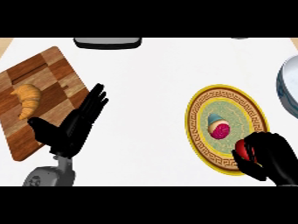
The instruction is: Pick the tomato from the plate and place it in the bowl
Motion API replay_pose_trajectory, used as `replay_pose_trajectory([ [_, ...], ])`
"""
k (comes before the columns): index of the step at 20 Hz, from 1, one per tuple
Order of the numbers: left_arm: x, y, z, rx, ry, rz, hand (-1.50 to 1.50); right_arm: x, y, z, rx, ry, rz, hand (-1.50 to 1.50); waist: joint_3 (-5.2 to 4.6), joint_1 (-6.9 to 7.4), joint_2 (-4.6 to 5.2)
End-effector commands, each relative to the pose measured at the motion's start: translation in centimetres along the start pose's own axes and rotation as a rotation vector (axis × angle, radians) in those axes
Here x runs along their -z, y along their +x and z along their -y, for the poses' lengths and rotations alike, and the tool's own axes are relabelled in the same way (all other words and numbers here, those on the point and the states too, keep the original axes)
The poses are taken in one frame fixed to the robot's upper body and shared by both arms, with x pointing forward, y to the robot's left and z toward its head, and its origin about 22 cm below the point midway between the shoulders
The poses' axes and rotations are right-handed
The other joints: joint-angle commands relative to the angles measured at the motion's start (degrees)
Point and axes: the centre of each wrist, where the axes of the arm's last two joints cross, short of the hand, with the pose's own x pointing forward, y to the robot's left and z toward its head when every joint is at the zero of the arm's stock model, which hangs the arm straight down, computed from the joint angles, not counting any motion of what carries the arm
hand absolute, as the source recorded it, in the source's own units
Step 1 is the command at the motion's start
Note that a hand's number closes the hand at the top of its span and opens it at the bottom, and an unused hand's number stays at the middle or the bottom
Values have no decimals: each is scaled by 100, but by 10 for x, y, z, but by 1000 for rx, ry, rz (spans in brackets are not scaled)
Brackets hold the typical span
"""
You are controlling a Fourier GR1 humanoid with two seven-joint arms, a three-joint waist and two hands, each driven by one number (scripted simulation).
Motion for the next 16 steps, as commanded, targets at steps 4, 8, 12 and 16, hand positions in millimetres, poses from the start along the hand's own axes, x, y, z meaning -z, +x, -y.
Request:
replay_pose_trajectory([
  [4, 0, -2, -3, -1, 3, -9, 0, -40, 10, 52, -100, 101, -97, 150, 52, -60, 28],
  [8, 0, 5, -7, -1, 8, -8, 0, -60, 17, 100, 2, 0, -65, 150, 53, -55, 26],
  [12, -4, -12, -3, 12, 23, -16, 0, -88, 14, 148, 6, -131, -43, 150, 52, -83, 24],
  [16, -2, -7, -3, 4, 18, -20, 0, -109, 23, 180, 9, -255, -73, 150, 51, -85, 19],
])
